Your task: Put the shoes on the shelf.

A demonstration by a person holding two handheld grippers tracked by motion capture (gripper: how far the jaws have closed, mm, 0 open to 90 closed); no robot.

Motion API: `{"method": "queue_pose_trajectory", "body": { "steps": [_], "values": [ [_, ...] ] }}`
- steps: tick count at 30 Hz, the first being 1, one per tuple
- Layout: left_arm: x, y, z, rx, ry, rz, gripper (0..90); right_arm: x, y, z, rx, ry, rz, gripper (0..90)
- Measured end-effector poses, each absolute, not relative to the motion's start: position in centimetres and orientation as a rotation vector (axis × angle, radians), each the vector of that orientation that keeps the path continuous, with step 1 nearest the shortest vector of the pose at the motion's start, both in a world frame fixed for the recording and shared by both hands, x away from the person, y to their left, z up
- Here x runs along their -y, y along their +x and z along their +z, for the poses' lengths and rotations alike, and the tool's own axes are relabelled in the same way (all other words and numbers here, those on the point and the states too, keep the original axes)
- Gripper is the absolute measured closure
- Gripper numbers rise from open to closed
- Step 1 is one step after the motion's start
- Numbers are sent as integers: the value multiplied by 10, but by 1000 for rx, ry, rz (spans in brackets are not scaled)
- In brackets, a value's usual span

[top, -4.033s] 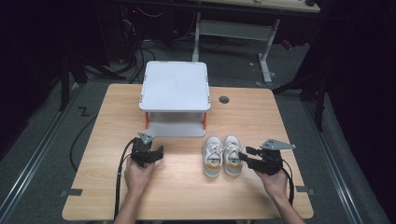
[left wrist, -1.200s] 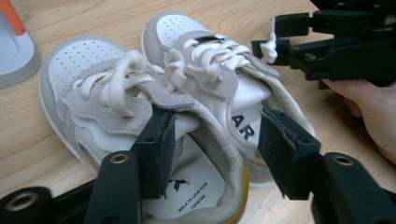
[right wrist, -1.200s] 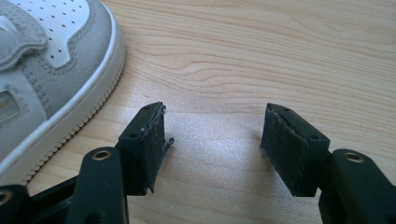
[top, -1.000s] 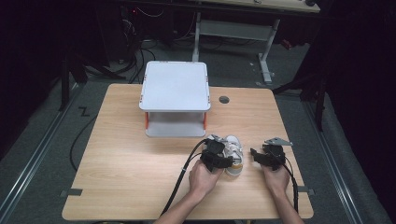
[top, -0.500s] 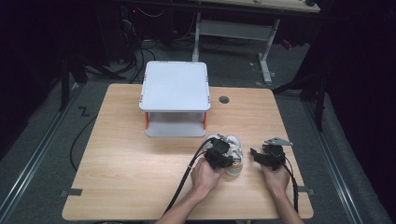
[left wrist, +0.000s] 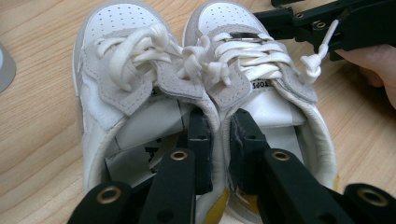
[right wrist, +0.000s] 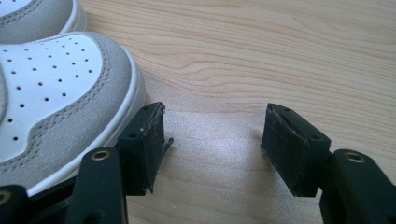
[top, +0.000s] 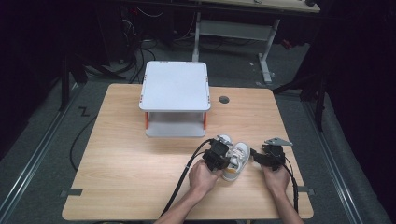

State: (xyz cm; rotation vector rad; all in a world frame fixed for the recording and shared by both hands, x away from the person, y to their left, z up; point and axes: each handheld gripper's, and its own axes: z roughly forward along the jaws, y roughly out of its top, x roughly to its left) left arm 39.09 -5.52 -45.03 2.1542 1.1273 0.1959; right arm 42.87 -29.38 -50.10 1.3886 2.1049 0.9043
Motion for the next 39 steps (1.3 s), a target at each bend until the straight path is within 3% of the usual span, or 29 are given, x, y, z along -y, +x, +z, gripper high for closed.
{"method": "queue_pose_trajectory", "body": {
  "steps": [14,39],
  "values": [
    [32,382,-451,-1073,2128,144,803,294,429,-501,-2106,1388,905,390],
    [8,368,-436,-1028,2115,186,804,294,429,-501,-2109,1387,905,383]
  ]
}}
